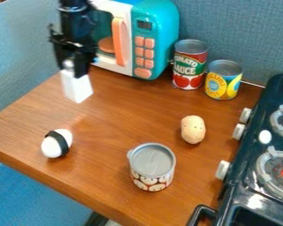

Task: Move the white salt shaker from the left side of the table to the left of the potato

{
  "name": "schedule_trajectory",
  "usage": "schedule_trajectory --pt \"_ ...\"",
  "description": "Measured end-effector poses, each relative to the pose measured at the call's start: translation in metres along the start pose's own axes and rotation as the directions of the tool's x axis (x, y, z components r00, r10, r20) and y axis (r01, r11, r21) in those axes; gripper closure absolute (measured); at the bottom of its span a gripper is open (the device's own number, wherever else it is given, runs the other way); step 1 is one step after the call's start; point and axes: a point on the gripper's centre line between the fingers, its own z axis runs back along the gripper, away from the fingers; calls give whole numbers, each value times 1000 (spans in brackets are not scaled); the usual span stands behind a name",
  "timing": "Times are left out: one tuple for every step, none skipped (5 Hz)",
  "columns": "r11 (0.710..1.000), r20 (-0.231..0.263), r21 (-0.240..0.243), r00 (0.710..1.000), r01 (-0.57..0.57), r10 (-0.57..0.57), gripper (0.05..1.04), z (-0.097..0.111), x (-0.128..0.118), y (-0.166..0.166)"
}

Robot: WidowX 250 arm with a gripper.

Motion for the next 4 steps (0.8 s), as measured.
schedule_trajectory --pt "997 50 -49 997 62 -60 482 12 19 -34" --pt "984 49 -113 990 136 -131 482 11 45 -64" --pt "977 46 -125 985 171 -166 482 12 58 -82" --pt "969 6 -134 978 205 -206 482 1 66 -106"
